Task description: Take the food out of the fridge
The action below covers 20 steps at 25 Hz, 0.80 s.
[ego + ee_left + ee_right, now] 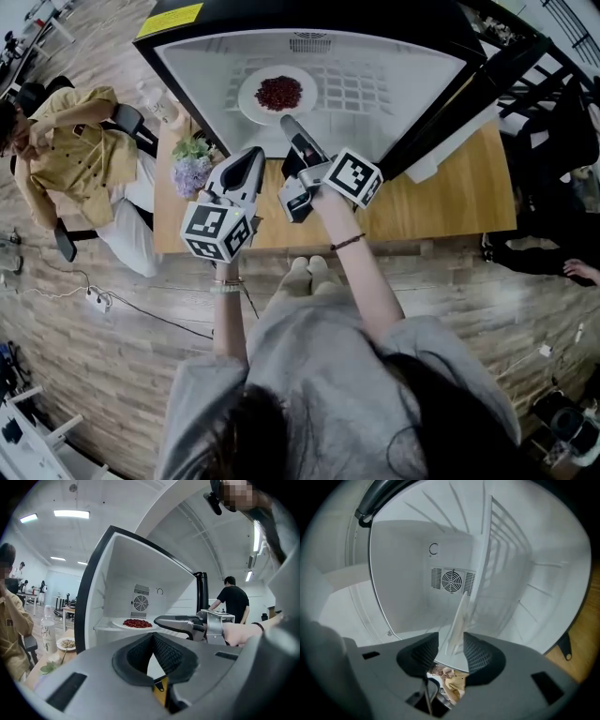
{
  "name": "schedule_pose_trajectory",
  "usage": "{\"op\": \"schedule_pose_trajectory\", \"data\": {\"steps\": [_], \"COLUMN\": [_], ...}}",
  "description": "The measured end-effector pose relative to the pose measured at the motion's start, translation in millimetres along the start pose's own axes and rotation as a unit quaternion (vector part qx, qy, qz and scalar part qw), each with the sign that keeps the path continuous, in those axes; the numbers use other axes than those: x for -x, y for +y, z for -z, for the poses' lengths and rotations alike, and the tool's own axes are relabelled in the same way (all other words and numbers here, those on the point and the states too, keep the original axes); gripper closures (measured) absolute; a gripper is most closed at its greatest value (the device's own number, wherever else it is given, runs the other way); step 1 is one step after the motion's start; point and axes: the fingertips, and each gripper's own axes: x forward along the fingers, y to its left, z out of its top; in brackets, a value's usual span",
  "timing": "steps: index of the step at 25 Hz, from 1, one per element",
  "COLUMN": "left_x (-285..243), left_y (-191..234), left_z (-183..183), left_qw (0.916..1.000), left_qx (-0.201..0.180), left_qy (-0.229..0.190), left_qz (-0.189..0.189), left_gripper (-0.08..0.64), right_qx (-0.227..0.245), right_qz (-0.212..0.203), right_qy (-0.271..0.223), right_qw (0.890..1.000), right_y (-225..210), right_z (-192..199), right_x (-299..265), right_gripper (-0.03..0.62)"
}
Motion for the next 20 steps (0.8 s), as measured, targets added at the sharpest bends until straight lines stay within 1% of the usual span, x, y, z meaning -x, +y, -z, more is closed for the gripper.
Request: {"op": "schedule_pose_trajectory", "data": {"steps": [3,9,12,16,20], "left_x": [-3.8,-6.8,-6.8,-3.5,-0.3], "left_y": [2.6,4.5,5.9,9.4,13.3], "left_z": [-1.5,-2.2,-0.6,-1.0,-2.5], "left_qw": [1.0,1.0,0.9999,0.9999,0.9997], "left_qx": [-0.002,-0.002,-0.001,0.0,0.0], "left_qy": [0.0,0.002,0.005,0.003,0.0], "left_qz": [-0.001,-0.006,-0.01,-0.017,-0.023], "left_gripper": [0.552,0.552,0.552,0.552,0.552], "right_qx": [-0.021,-0.048,-0.063,-0.076,-0.103], "right_qz": [-0.001,0.003,-0.002,0.001,-0.01], "right_qy": [-0.005,-0.008,-0.009,-0.01,-0.017], "right_qw": [1.0,0.999,0.998,0.997,0.995], "right_y": [-4.0,-9.2,-9.6,-10.6,-10.5], "right_z": [-2.4,-5.8,-6.7,-6.1,-5.8], "right_x": [-3.8,-11.2,-17.0,-17.5,-17.7], "right_gripper": [0.436,0.439,0.461,0.498,0.509]}}
